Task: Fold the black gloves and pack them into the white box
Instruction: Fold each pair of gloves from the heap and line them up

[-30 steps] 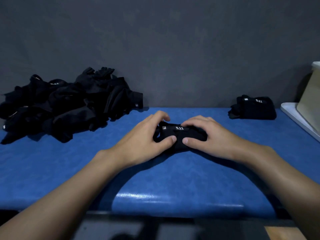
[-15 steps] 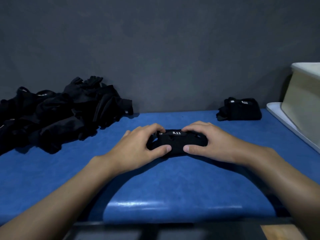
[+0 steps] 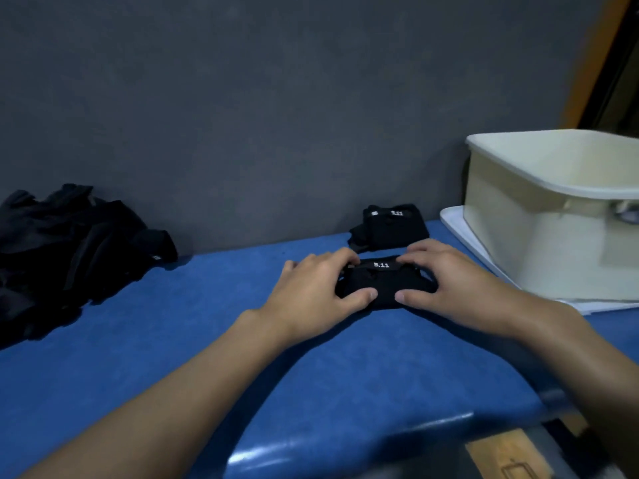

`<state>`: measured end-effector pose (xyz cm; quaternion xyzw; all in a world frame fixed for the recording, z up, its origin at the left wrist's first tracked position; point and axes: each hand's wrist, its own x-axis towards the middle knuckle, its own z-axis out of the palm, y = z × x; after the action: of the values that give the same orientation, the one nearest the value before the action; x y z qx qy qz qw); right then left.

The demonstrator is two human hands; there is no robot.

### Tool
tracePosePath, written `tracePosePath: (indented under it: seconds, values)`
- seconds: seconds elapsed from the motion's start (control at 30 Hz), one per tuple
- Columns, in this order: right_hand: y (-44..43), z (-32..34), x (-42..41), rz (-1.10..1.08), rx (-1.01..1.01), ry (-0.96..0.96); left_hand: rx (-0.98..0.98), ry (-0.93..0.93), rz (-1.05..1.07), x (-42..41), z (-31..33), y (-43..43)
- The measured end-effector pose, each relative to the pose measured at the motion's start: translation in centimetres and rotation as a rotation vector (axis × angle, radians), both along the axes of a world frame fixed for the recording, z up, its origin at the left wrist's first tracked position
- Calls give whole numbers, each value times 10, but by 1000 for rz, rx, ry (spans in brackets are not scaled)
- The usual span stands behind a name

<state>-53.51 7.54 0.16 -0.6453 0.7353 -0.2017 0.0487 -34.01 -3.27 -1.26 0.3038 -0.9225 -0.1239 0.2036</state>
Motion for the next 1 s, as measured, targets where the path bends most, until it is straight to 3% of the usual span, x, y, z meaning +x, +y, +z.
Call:
tracePosePath:
  seconds: [0.27,0.6,1.0]
  values:
    - [6,-2,-26,-163,-31,-6,-19,42,64,-62,-5,7]
    - [1,-7,-32,-268,8,-50,121,185,15,-63,-5,11]
    - [0,-14,-41,-308,1,-74,92,148,57,-70,-4,12]
